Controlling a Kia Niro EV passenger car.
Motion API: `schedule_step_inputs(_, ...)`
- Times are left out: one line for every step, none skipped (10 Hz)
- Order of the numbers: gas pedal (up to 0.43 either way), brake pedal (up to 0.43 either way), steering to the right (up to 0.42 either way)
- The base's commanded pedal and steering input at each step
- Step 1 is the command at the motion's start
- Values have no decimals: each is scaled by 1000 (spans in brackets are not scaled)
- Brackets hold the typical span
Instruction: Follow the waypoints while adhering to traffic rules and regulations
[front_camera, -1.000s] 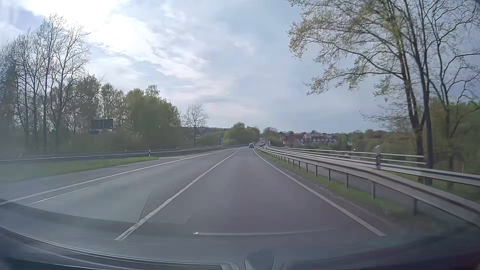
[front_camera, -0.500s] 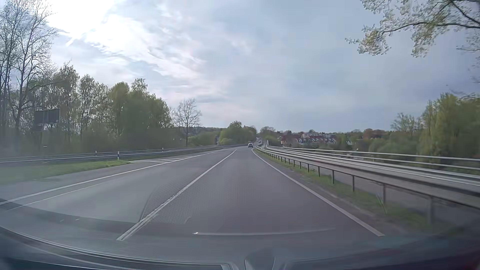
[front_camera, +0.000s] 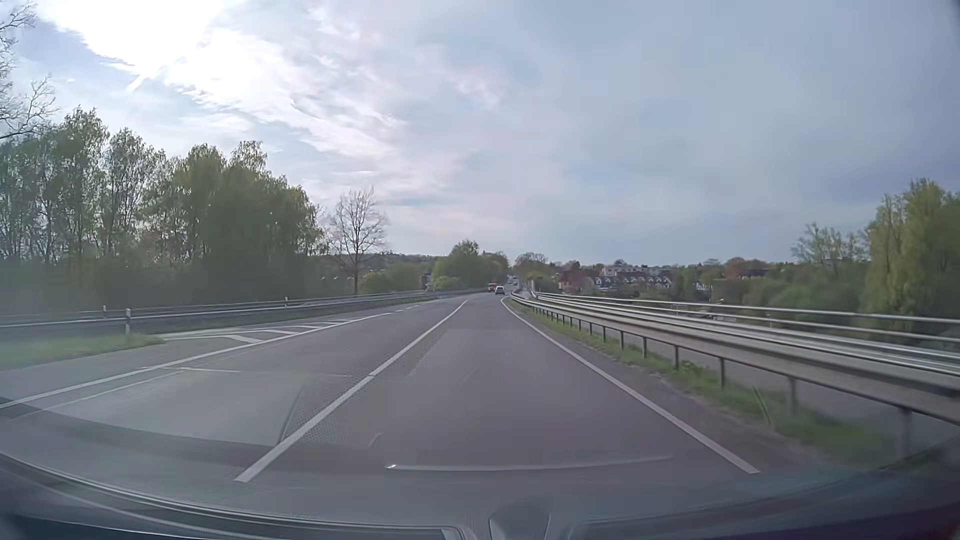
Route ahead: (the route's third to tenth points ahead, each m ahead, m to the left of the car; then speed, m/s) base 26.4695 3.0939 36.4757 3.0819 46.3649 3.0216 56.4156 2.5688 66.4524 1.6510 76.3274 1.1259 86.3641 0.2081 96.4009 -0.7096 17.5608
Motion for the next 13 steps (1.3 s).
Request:
schedule_step_inputs(79, 0, 2)
schedule_step_inputs(79, 0, 1)
schedule_step_inputs(79, 0, 0)
schedule_step_inputs(67, 0, -1)
schedule_step_inputs(67, 0, -1)
schedule_step_inputs(67, 0, -2)
schedule_step_inputs(67, 0, -1)
schedule_step_inputs(67, 0, -1)
schedule_step_inputs(67, 0, -2)
schedule_step_inputs(67, 0, -1)
schedule_step_inputs(67, 0, -2)
schedule_step_inputs(67, 0, -2)
schedule_step_inputs(67, 0, -2)
